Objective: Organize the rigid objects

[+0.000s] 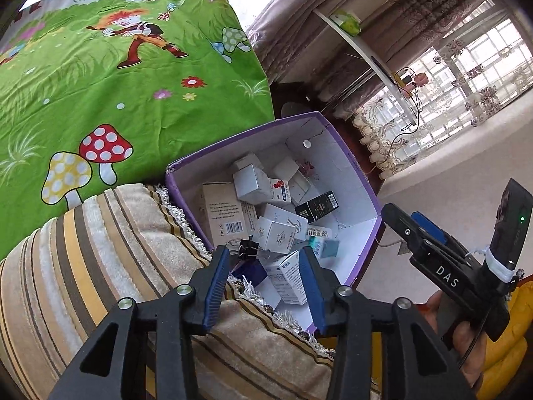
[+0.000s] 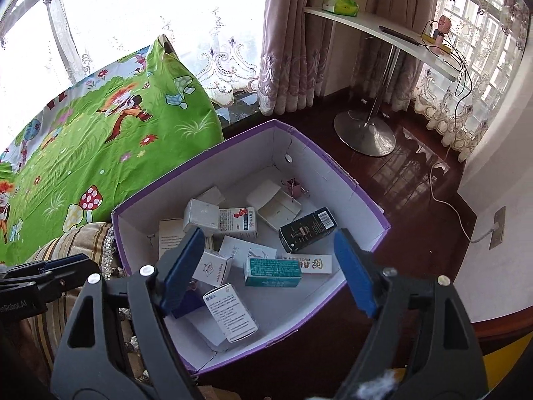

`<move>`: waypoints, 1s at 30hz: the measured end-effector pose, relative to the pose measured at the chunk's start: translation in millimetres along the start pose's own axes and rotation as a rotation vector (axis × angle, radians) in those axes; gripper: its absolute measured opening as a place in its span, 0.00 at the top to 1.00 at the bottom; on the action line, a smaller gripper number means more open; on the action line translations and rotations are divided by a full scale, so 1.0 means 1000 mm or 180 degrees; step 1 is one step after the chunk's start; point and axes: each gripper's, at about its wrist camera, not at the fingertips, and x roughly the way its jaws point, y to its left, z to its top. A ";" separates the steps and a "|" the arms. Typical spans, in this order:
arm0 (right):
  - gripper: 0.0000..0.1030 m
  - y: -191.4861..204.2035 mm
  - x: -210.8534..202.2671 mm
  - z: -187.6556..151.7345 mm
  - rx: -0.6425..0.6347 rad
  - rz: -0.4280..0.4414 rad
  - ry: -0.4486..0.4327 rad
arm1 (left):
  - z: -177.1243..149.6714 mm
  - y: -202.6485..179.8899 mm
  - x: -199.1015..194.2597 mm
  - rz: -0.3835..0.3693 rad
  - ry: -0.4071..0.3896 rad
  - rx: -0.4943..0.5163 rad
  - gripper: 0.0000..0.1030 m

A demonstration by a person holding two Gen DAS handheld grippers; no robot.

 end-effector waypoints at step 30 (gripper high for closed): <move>0.17 0.026 -0.036 -0.038 -0.0255 -0.0140 0.0087 | -0.042 -0.020 -0.016 0.0229 -0.0123 0.0407 0.17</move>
